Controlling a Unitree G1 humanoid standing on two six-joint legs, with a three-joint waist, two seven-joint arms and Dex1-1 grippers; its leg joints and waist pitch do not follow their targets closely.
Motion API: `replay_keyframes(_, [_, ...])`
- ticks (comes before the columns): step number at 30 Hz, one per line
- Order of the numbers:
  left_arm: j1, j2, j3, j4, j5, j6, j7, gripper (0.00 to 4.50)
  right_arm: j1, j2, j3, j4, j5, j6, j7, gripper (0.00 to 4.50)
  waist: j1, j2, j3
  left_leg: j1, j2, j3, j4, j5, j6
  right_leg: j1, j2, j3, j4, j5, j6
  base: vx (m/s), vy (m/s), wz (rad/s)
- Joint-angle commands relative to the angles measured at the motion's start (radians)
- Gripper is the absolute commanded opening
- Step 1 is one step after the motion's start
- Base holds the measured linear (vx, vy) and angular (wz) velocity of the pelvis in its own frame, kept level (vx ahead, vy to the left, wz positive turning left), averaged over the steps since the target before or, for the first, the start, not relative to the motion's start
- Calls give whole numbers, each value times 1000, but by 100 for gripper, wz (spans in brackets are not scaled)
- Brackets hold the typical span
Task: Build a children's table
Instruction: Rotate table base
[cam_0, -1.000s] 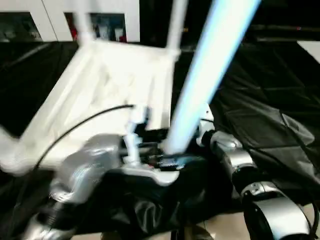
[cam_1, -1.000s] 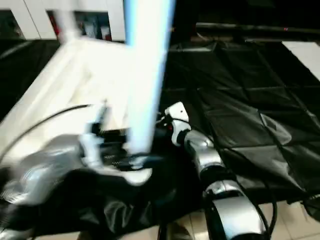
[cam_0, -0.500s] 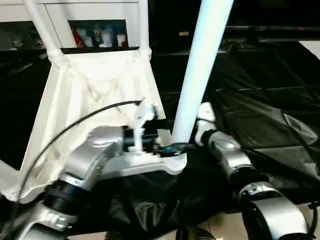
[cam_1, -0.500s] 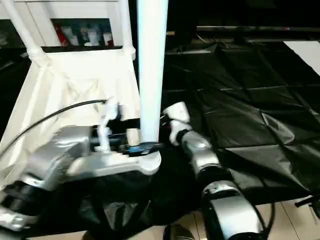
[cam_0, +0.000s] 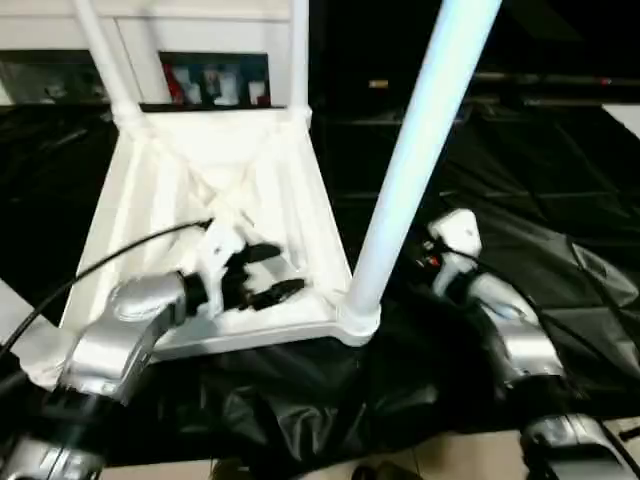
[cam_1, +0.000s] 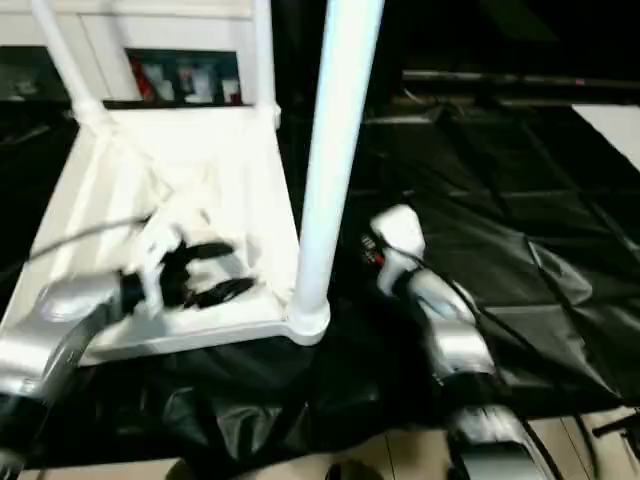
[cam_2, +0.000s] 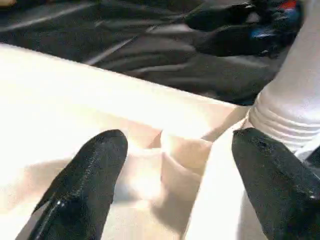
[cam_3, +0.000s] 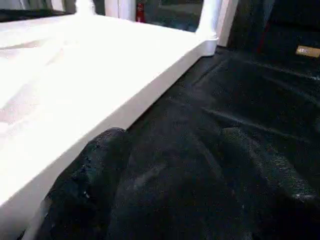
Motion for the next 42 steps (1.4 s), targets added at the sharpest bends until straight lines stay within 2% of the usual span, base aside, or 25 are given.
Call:
replay_keyframes(1, [42,-62,65,-91,-43,-26,91,384,59,-19,-18,-114,22,60,-13,329,4,23,-95,15,28,-23,-66,-288,-18,49,-76,50,-98,-319,-158,0,0,0])
replay_keyframes(4, [129,-184,131,-109,30,-4,399,384,145,7,-33,-229,-27,119,-144,329,0,18,-92,18,22,-22,-67,-336,-14,45,-69,43,-112,-401,-133,0,0,0])
replay_keyframes(8, [184,-227,143,-103,113,-101,516,384,203,37,-23,-301,-42,133,-189,329,-10,10,-95,16,9,-29,-64,-344,-11,39,-73,32,-148,-632,10,0,0,0])
replay_keyframes(11, [200,-242,150,-111,120,-101,543,384,218,47,-20,-311,-49,126,-203,329,-15,17,-96,17,13,-36,-70,-361,-10,38,-73,17,-155,-625,16,0,0,0])
replay_keyframes(12, [210,-257,158,-123,125,-90,565,384,228,54,-21,-318,-51,132,-219,329,-5,0,-90,-40,4,-77,-97,-396,22,88,-104,-31,-128,-616,-7,0,0,0])
replay_keyframes(13, [216,-263,159,-134,141,-88,581,384,233,56,-20,-323,-54,139,-232,329,-11,30,-87,-39,14,-88,-115,-441,22,83,-88,-49,-135,-631,-16,0,0,0])
replay_keyframes(15, [224,-277,156,-159,183,-88,615,384,240,60,-23,-326,-57,157,-267,329,-33,53,-94,-36,48,-155,-134,-588,-14,89,-76,-75,-101,-445,-67,-16,1,42])
replay_keyframes(16, [225,-284,151,-172,199,-81,641,384,242,63,-26,-331,-48,170,-277,329,-37,67,-94,-35,84,-212,-176,-722,-40,93,-47,-68,-34,-272,-98,0,-14,51])
replay_keyframes(18, [222,-288,137,-181,221,-73,684,384,243,60,-21,-347,-54,188,-281,329,-39,64,-87,-16,96,-285,-216,-816,-32,65,-6,-45,63,-215,-145,19,-97,62])
replay_keyframes(19, [218,-292,137,-181,224,-72,698,384,241,62,-19,-350,-54,189,-280,329,-36,48,-90,-14,90,-293,-215,-801,-20,57,-1,-28,79,-235,-149,21,-125,69])
replay_keyframes(21, [215,-296,139,-180,221,-70,703,384,238,64,-21,-348,-49,188,-279,329,-23,26,-90,-46,1,-272,-168,-688,7,63,-30,10,-5,-388,-266,3,-228,75])
replay_keyframes(22, [210,-304,148,-176,212,-64,713,384,235,75,-30,-354,-27,196,-275,329,-28,-27,-82,101,-79,-131,149,-494,-10,-74,-74,5,-209,-668,-408,0,-243,74])
replay_keyframes(23, [210,-313,156,-177,205,-55,713,384,232,82,-37,-360,-8,194,-273,329,-14,-31,-76,51,-114,-64,237,-417,75,-33,-72,30,-205,-731,-447,102,-211,37])
replay_keyframes(24, [212,-315,157,-178,202,-50,709,384,231,82,-39,-362,-4,189,-274,329,31,-34,-86,-46,-93,-72,205,-313,131,108,-109,143,-150,-712,-285,110,-199,8])
replay_keyframes(25, [215,-313,153,-179,209,-49,707,384,230,79,-36,-361,-9,189,-275,329,43,-32,-91,-35,-99,-73,176,-300,137,117,-107,156,-147,-680,-198,110,-199,8])
replay_keyframes(26, [219,-312,149,-182,218,-46,707,384,230,74,-32,-360,-13,192,-278,329,53,-37,-101,5,-110,-74,108,-246,164,117,-79,165,-155,-591,-44,-25,-215,34])
replay_keyframes(27, [223,-311,146,-182,222,-41,707,384,230,73,-32,-359,-12,197,-280,329,63,-32,-107,32,-105,-77,70,-196,176,112,-56,165,-156,-526,30,-69,-225,47])
replay_keyframes(28, [225,-307,143,-181,227,-39,708,384,231,71,-31,-359,-11,204,-281,329,51,-19,-114,61,-62,-101,18,-104,197,88,-8,127,-140,-370,132,-69,-225,47])
replay_keyframes(29, [227,-305,140,-180,226,-41,702,384,232,70,-31,-360,-10,209,-281,329,46,-16,-116,68,-32,-118,5,-86,225,73,-1,106,-135,-310,168,-55,-170,35])
replay_keyframes(30, [229,-304,139,-180,220,-34,698,384,235,69,-29,-364,-7,217,-277,329,43,-8,-118,85,40,-127,-17,-100,260,46,-37,79,-135,-295,160,-40,-96,26])
replay_keyframes(31, [228,-304,142,-177,216,-39,696,384,237,68,-26,-368,-6,224,-273,329,45,-6,-115,85,38,-117,-17,-125,244,46,-48,80,-144,-332,143,-40,-96,26])
replay_keyframes(34, [220,-308,153,-169,215,-50,691,384,244,62,-13,-374,-9,241,-263,329,61,-16,-97,68,-33,-62,-16,-193,136,68,-32,75,-192,-610,175,-28,-67,23])
replay_keyframes(37, [207,-290,145,-155,207,-47,657,384,260,57,16,-376,-29,246,-250,329,51,-12,-108,66,19,-86,-42,-157,152,75,-40,44,-182,-462,188,0,0,0])
replay_keyframes(39, [199,-283,141,-149,200,-48,639,384,262,60,20,-376,-34,246,-254,329,51,5,-108,74,52,-92,-54,-179,150,73,-73,38,-180,-410,121,0,0,0])
replay_keyframes(42, [185,-281,147,-145,185,-46,630,384,261,72,25,-377,-36,248,-266,329,45,-2,-110,62,50,-85,-59,-174,100,91,-105,31,-162,-356,21,0,0,0])
